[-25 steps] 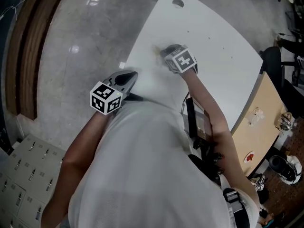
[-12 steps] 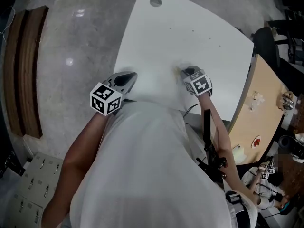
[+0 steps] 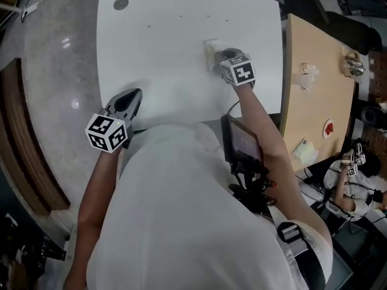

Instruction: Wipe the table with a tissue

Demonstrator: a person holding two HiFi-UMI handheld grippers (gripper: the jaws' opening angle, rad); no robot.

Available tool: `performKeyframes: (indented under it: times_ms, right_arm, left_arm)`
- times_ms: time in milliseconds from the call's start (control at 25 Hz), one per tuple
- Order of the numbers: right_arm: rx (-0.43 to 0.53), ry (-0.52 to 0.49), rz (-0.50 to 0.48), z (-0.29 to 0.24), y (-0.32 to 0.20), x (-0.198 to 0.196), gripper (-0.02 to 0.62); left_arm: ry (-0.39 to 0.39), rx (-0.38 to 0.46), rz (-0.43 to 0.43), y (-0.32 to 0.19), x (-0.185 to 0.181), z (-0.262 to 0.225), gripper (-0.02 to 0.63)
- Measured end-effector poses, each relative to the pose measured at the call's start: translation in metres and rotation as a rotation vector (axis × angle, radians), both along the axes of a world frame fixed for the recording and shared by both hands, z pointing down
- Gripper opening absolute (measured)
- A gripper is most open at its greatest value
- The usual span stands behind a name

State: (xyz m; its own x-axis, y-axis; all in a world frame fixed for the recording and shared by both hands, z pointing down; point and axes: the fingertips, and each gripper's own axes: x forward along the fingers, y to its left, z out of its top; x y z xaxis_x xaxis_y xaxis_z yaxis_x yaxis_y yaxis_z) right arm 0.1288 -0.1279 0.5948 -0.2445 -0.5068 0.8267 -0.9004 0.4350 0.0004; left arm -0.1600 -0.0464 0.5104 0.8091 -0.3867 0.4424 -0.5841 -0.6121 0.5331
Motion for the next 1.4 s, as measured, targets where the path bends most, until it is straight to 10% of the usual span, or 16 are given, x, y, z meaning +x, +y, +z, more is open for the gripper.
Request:
performKeyframes:
  times_ms: [680,1400]
  right_arm:
    - [0.076,-0.046,0.368,0.008,-0.067,0.151,0.029]
    - [0.066,0.149,0.229,0.028,-0.112,0.116,0.026]
  left_arm:
    - [-0.079,-0.007,-0.059,0.025,0.054,-0.002,0.008]
    - [-0.14,-0.004,-0.184,0.039,0.034,-0.005,0.008]
